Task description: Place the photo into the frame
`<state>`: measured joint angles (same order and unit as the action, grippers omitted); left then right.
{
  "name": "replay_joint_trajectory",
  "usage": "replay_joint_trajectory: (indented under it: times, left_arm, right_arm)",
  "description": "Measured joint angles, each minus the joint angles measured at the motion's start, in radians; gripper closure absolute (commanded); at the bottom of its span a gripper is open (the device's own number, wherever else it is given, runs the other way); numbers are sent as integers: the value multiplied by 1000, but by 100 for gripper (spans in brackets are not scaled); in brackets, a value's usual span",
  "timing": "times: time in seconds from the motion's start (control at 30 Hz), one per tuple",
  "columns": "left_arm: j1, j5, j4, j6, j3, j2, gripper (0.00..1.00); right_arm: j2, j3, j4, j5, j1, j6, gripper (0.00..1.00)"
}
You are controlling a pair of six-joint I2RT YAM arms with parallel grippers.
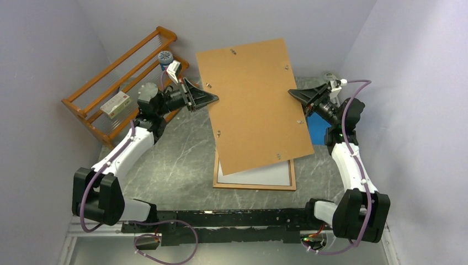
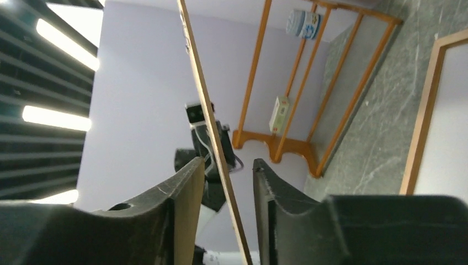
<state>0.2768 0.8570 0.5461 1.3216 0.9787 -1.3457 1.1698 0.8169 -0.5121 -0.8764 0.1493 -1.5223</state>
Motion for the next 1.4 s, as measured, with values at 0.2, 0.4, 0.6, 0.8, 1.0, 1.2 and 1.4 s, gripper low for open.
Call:
replay_joint_trajectory:
  times: [0.2, 0.4, 0.6, 0.8, 1.0, 1.2, 1.4]
  left_arm:
    - [-10, 53, -9, 9, 90, -31, 98]
    - [-31, 99, -13, 54, 122, -73, 90]
    - [-42, 55, -172, -40, 151, -70, 54]
    - [-95, 6, -312, -113, 140, -68, 35]
    - [-141, -21, -379, -152, 76, -51, 28]
    - [-162, -43, -471, -214, 53, -26, 27]
    - [-192, -59, -554, -299, 20, 8, 27]
  right_arm:
    - [-59, -11, -32, -82, -2, 21, 59]
    - [-114, -23, -126, -140, -2, 18, 100]
    - [-139, -31, -50, -146, -3, 80, 100]
    - [-183, -31, 74, -122, -9, 185, 100]
    - [-188, -31, 202, -33, -9, 274, 100]
    - [-188, -45, 244, 38, -9, 300, 100]
    - [-189, -61, 288, 88, 4, 306, 100]
